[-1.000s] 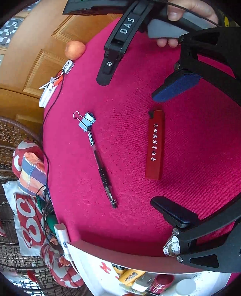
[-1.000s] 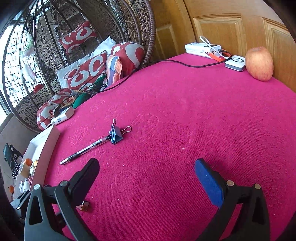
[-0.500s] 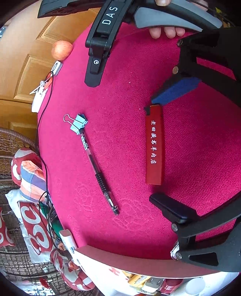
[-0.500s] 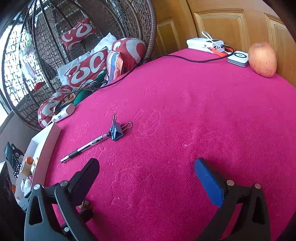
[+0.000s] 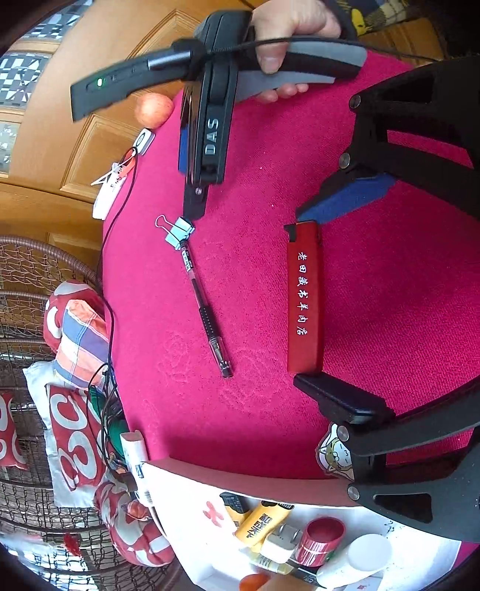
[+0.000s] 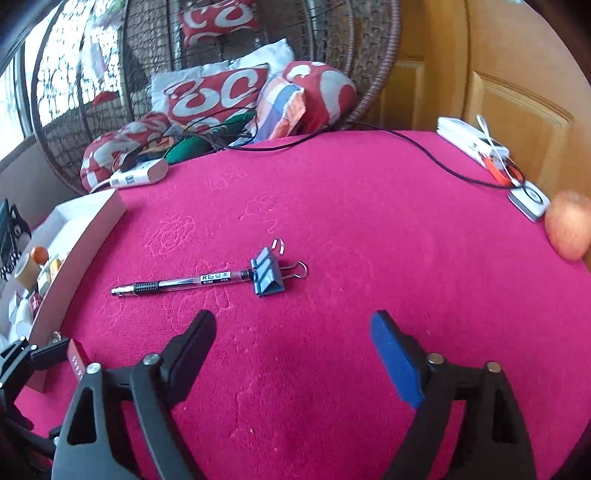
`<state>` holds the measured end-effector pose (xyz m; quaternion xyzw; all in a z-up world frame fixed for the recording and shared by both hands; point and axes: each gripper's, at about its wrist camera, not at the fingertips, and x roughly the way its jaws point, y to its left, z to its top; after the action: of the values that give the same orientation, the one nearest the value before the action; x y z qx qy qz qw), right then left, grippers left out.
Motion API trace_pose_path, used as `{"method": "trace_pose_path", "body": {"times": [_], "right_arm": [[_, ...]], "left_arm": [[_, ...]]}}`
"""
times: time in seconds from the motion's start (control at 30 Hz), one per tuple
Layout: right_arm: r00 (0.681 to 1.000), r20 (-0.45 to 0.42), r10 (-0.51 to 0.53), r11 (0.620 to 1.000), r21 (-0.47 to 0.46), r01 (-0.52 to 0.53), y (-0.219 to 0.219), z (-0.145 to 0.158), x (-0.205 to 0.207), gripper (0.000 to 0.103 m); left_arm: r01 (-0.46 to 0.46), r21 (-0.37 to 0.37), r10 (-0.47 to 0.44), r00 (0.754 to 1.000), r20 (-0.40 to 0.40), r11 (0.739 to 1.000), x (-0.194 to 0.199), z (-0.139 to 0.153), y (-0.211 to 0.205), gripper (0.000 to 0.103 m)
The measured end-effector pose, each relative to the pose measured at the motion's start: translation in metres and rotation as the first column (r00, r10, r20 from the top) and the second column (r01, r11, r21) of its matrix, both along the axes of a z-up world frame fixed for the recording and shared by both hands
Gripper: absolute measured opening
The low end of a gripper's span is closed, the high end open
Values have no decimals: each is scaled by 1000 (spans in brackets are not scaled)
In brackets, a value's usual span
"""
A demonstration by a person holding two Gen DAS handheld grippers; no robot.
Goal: Organize rigid objects
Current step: 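Grasp the red text-printed stick with the left tool while the right tool grasps the blue binder clip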
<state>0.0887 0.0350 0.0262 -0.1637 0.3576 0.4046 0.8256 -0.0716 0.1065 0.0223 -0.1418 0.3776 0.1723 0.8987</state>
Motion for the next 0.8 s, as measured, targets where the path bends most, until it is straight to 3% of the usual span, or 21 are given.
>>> {"method": "trace_pose_path", "body": {"times": [0.13,0.17,0.27,0.37,0.5,0.8], "right_arm": [[998,4,69,993,-98,-68,26,-15,9,60],[996,28,86,992,-99,-83,29,-15,9,60],[992,27,127,987,-98,-124,37,-14,11,46],[984,39,176,980,-100,-171,44,-14,8,18],[979,82,185,979,-106,-176,40,-12,-2,19],[993,32,110,985,131,-113,-10,26,-14,19]], "left_arm": [[4,-12,-4,1000,8,1000,-3,0,1,82],[4,-15,-3,1000,9,1000,-3,0,2,82],[0,-36,1,1000,12,999,-3,0,5,82],[-5,-42,6,1000,20,999,-4,1,5,82],[-11,-32,12,999,44,999,-7,6,3,82],[-21,-1,21,995,97,1000,-15,27,-1,82]]}}
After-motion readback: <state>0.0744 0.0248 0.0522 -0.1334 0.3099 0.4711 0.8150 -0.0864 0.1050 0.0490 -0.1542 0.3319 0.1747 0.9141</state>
